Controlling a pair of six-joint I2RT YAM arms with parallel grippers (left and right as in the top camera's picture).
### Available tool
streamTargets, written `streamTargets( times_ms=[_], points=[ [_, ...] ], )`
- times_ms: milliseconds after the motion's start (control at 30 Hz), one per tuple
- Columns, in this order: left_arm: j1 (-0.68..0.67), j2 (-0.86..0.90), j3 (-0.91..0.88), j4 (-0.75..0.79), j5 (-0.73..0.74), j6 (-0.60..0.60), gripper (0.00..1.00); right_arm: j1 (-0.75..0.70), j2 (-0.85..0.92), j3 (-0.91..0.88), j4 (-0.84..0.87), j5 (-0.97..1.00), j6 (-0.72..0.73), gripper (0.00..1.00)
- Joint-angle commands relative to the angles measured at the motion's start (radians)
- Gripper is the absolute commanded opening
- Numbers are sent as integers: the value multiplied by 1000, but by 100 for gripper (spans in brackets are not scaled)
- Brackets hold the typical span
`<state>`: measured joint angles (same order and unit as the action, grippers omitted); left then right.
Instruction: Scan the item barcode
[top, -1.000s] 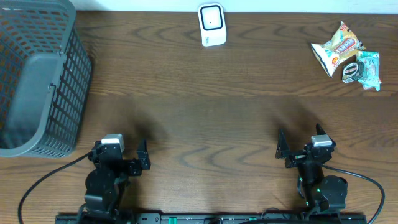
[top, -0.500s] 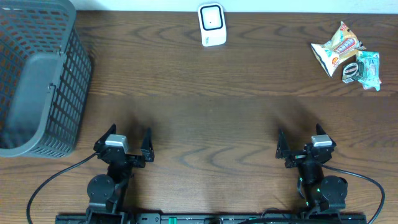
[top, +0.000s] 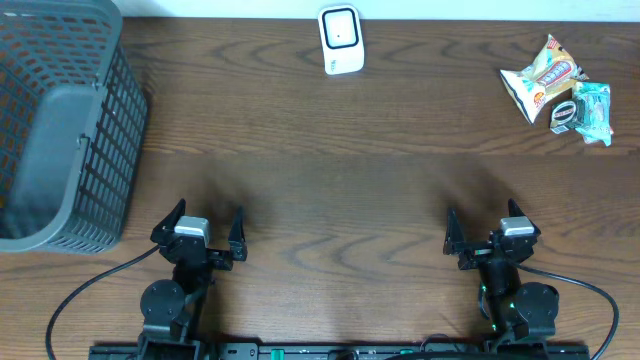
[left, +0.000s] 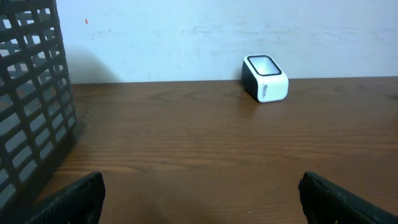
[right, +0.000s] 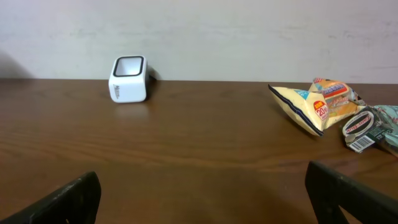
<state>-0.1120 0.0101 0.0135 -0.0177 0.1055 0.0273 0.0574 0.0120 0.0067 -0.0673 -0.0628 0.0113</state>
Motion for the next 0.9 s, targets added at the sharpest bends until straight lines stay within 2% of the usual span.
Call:
streamTargets(
  times_ms=[0,500,867],
  points=[
    [6,-8,-10,-48,7,18,98,0,-5,-1,-4,5,10,99],
    [6,-8,-10,-55,-57,-32,98,0,-5,-1,-4,5,10,99],
    [6,-8,-10,-55,-38,26,98,0,-5,-1,-4,5,10,99]
  ],
)
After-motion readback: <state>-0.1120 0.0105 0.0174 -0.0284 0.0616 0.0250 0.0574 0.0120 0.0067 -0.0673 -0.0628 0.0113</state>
